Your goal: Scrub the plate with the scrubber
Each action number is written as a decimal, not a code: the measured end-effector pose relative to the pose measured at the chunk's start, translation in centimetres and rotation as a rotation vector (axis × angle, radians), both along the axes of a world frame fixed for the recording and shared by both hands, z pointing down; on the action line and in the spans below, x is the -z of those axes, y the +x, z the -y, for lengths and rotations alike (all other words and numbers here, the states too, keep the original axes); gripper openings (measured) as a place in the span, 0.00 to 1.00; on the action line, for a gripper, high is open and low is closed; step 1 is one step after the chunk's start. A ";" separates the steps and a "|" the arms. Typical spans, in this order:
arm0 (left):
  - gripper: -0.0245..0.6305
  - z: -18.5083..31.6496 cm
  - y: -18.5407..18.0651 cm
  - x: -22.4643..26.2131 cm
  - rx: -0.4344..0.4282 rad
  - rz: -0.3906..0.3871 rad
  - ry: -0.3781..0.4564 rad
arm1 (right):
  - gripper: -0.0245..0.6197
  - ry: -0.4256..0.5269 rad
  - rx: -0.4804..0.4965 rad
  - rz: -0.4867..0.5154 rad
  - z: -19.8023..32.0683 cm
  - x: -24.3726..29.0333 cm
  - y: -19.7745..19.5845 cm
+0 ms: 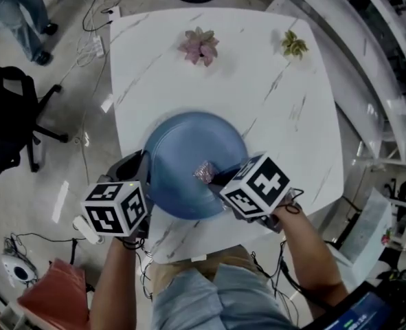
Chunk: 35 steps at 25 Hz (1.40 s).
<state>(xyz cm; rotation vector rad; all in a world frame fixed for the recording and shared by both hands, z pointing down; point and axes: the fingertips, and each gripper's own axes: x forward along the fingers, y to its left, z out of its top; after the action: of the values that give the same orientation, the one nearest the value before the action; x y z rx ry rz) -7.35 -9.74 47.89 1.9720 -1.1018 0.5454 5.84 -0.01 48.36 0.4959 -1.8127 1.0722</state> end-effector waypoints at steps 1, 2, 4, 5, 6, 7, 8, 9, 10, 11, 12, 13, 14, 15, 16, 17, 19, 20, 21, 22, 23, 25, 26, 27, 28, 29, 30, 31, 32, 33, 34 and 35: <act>0.06 0.0 0.0 0.0 -0.002 0.001 0.000 | 0.10 0.007 -0.005 -0.009 0.4 0.0 0.4; 0.06 -0.1 0.1 0.1 -0.005 0.002 0.000 | 0.10 0.013 -0.011 -0.018 0.9 0.1 0.8; 0.06 -0.2 0.1 0.1 -0.008 0.001 0.000 | 0.10 0.024 -0.023 -0.036 1.9 0.1 1.6; 0.06 -0.2 0.2 0.0 -0.007 -0.001 -0.001 | 0.10 0.030 -0.029 -0.045 2.5 0.0 1.9; 0.06 -0.2 0.2 0.0 -0.006 -0.002 -0.001 | 0.10 0.035 -0.034 -0.051 3.0 0.0 2.2; 0.06 -0.2 0.2 0.0 -0.006 -0.003 -0.002 | 0.10 0.040 -0.039 -0.057 3.5 0.0 2.4; 0.06 -0.2 0.2 0.0 -0.006 -0.003 -0.003 | 0.10 0.045 -0.043 -0.062 4.1 0.0 2.6; 0.06 -0.2 0.2 0.0 -0.007 -0.004 -0.004 | 0.10 0.050 -0.046 -0.068 4.6 0.0 2.7; 0.06 -0.2 0.3 0.0 -0.008 -0.004 -0.004 | 0.10 0.055 -0.047 -0.073 5.2 0.0 2.8; 0.06 -0.2 0.3 0.0 -0.009 -0.004 -0.004 | 0.10 0.059 -0.047 -0.077 5.7 0.0 2.8; 0.06 -0.2 0.3 0.0 -0.010 -0.005 -0.005 | 0.10 0.063 -0.045 -0.079 6.3 0.0 2.7; 0.06 -0.2 0.3 0.0 -0.011 -0.006 -0.006 | 0.10 0.066 -0.041 -0.080 6.9 0.0 2.5; 0.06 -0.2 0.4 -0.1 -0.011 -0.007 -0.008 | 0.10 0.069 -0.035 -0.078 7.4 0.0 2.2; 0.06 -0.2 0.4 -0.1 -0.011 -0.008 -0.010 | 0.10 0.071 -0.027 -0.076 7.9 0.0 1.8; 0.06 -0.1 0.5 -0.1 -0.011 -0.009 -0.011 | 0.10 0.073 -0.017 -0.073 8.4 0.0 1.4; 0.06 -0.1 0.5 -0.1 -0.010 -0.010 -0.012 | 0.10 0.074 -0.005 -0.069 8.8 0.0 0.9; 0.06 -0.1 0.5 0.0 -0.006 -0.012 -0.014 | 0.10 0.073 0.024 -0.059 9.3 0.0 -0.4; 0.06 -0.1 0.5 0.0 -0.004 -0.013 -0.015 | 0.10 0.071 0.039 -0.054 9.4 0.0 -1.0; 0.06 -0.1 0.5 0.0 -0.003 -0.013 -0.015 | 0.10 0.069 0.052 -0.049 9.5 0.1 -1.6; 0.06 -0.2 0.5 0.0 -0.002 -0.012 -0.015 | 0.10 0.067 0.064 -0.045 9.4 0.1 -2.2; 0.06 -0.2 0.4 0.0 -0.002 -0.011 -0.015 | 0.10 0.065 0.075 -0.041 9.3 0.1 -2.8; 0.06 -0.3 0.4 0.0 -0.001 -0.012 -0.016 | 0.10 0.059 0.097 -0.030 8.9 0.1 -3.9; 0.06 -0.3 0.4 0.0 0.000 -0.012 -0.016 | 0.10 0.055 0.107 -0.023 8.6 0.1 -4.4; 0.06 -0.3 0.4 0.0 0.001 -0.012 -0.017 | 0.10 0.051 0.117 -0.015 8.3 0.1 -5.0; 0.06 -0.3 0.4 0.0 0.002 -0.011 -0.016 | 0.10 0.047 0.127 -0.005 7.9 0.1 -5.6; 0.06 -0.3 0.4 -0.1 0.003 -0.010 -0.016 | 0.10 0.044 0.136 0.003 7.5 0.1 -6.1; 0.06 -0.2 0.4 -0.1 0.003 -0.009 -0.015 | 0.10 0.042 0.145 0.011 7.0 0.1 -6.6; 0.06 -0.2 0.4 -0.1 0.004 -0.008 -0.014 | 0.10 0.041 0.155 0.019 6.6 0.1 -7.0; 0.06 -0.2 0.4 -0.1 0.004 -0.007 -0.013 | 0.10 0.039 0.164 0.027 6.1 0.1 -7.4; 0.06 -0.2 0.3 -0.1 0.004 -0.007 -0.013 | 0.10 0.036 0.172 0.036 5.6 0.1 -7.8; 0.06 -0.2 0.3 -0.1 0.004 -0.006 -0.012 | 0.10 0.033 0.181 0.043 5.0 0.1 -8.1; 0.06 -0.2 0.3 -0.1 0.005 -0.006 -0.012 | 0.10 0.029 0.189 0.051 4.4 0.1 -8.4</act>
<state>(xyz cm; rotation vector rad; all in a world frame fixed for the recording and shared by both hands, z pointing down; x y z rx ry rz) -7.08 -9.55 48.03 1.9588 -1.0968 0.5422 -2.59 -4.38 48.28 0.3095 -1.8811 0.9372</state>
